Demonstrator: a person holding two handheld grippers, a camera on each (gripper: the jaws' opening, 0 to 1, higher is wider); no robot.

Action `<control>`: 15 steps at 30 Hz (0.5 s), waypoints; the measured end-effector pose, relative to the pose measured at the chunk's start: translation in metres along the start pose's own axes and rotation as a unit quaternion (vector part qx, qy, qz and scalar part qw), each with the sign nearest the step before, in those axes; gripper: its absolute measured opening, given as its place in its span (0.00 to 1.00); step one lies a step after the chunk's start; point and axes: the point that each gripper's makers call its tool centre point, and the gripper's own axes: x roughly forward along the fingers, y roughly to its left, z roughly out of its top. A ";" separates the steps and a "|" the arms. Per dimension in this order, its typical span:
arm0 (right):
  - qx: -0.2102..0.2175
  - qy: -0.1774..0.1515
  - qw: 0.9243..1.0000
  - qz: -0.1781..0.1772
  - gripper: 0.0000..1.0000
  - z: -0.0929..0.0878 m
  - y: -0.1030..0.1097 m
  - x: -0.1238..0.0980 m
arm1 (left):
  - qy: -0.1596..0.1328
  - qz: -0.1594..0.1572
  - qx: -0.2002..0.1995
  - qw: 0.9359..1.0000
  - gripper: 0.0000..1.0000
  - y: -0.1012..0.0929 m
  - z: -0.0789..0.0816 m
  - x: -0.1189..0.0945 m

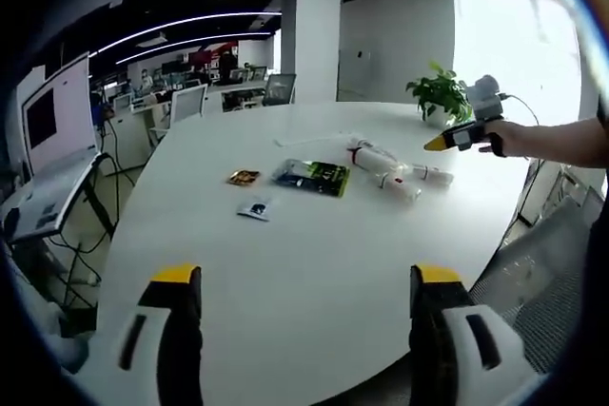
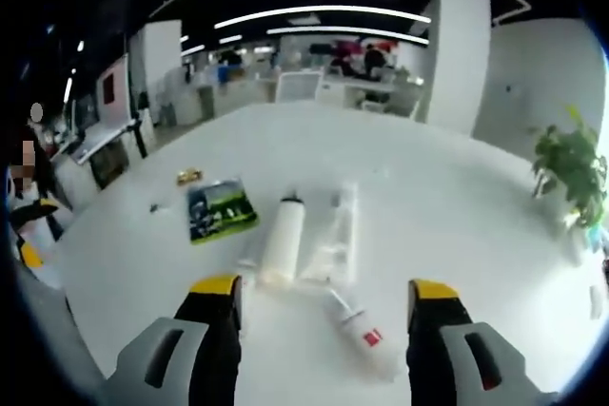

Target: Arrange the skincare products in the storage area until every visible bottle or jar stands upright without overlapping.

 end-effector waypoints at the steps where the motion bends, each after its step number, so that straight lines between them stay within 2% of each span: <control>1: -0.001 0.001 1.000 0.000 0.73 0.000 -0.001 0.001 | 0.001 0.000 0.000 1.000 0.85 0.000 0.000 0.000; 15: 0.005 0.028 1.000 0.003 0.69 -0.006 -0.009 0.033 | 0.010 0.007 -0.001 1.000 0.84 0.002 -0.004 0.001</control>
